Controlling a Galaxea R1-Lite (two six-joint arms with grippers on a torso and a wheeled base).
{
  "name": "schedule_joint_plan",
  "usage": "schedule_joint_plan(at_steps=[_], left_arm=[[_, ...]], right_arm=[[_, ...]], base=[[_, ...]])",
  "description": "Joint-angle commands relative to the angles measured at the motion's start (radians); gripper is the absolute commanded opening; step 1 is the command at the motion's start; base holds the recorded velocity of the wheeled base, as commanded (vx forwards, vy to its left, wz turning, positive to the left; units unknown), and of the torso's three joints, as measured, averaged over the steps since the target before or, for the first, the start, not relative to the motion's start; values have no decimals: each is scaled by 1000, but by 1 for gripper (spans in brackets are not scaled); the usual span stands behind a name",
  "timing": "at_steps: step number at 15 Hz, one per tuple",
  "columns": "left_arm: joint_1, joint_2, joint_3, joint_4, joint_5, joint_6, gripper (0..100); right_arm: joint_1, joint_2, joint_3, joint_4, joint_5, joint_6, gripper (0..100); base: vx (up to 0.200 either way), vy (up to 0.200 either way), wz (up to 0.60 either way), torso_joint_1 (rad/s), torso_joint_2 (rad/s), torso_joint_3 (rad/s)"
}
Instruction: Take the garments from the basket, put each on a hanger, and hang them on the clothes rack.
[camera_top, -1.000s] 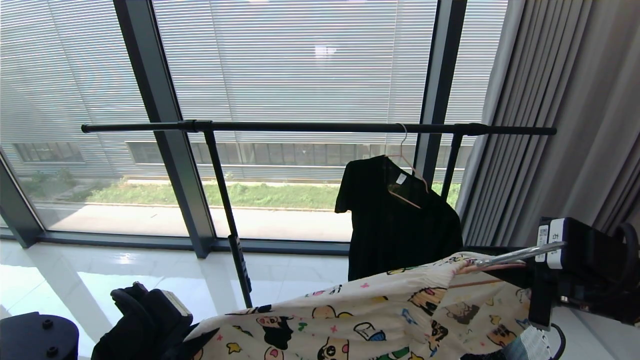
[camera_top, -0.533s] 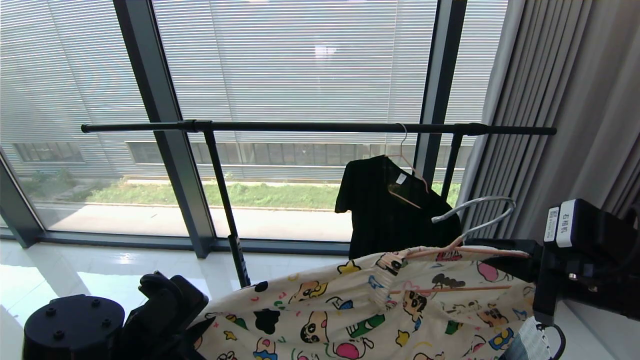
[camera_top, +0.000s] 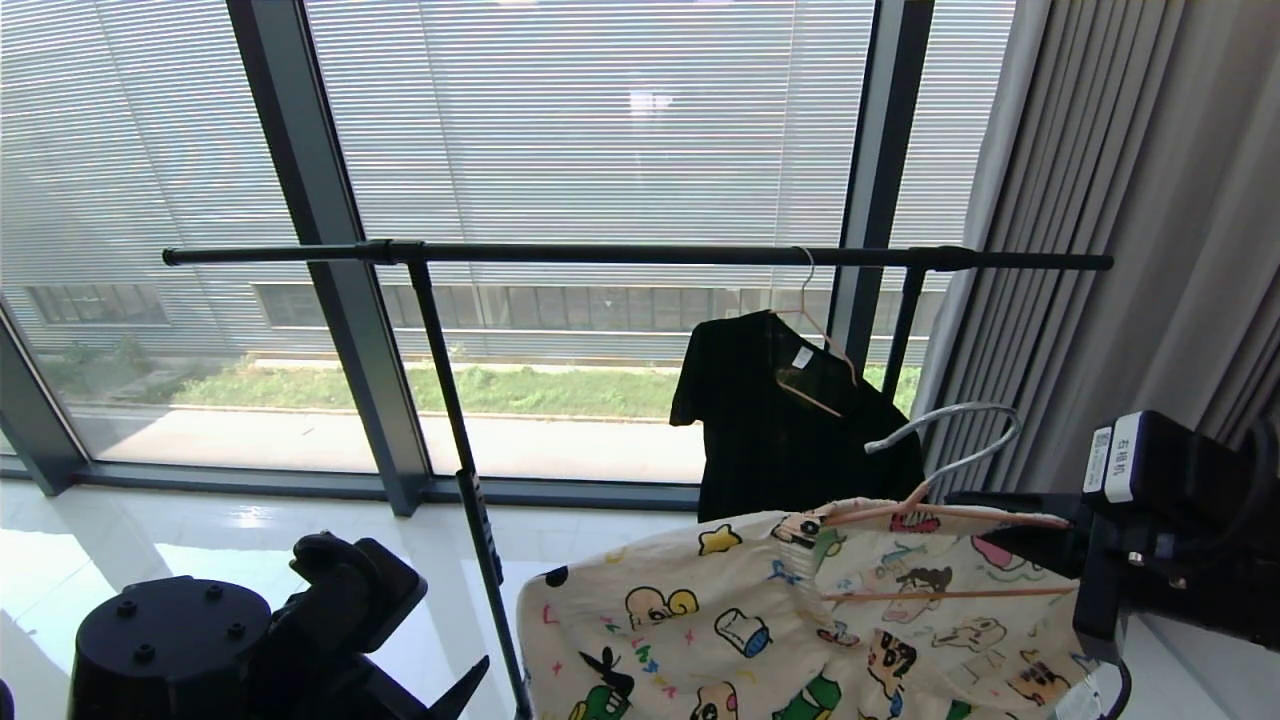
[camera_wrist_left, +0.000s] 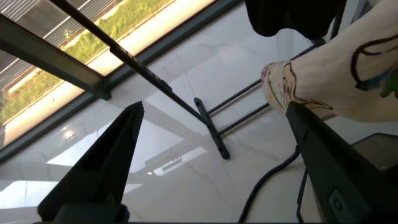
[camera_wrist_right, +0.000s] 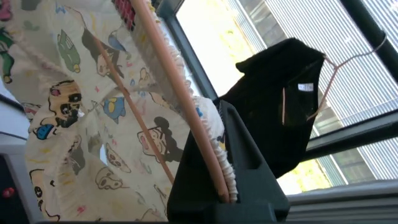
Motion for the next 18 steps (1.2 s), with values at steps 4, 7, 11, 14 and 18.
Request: schedule_joint_plan(at_steps=[4, 7, 11, 14, 18], left_arm=[[13, -6, -88, 0, 291, -121, 100], [26, -18, -94, 0, 345, -144, 100], [26, -26, -97, 1, 347, -137, 100], [26, -25, -97, 1, 359, -131, 100], [26, -25, -97, 1, 359, -115, 100]], right_arm=[[-17, -11, 2, 163, -160, 214, 0], [8, 125, -55, 199, -303, 470, 0], [152, 336, -264, 201, -485, 855, 0], [181, 454, -425, 322, -585, 924, 0], [184, 458, -483, 356, -597, 944, 0]], base=[[0, 0, 0, 0, 0, 0], [0, 0, 0, 0, 0, 0], [0, 0, 0, 0, 0, 0], [0, 0, 0, 0, 0, 0], [0, 0, 0, 0, 0, 0]])
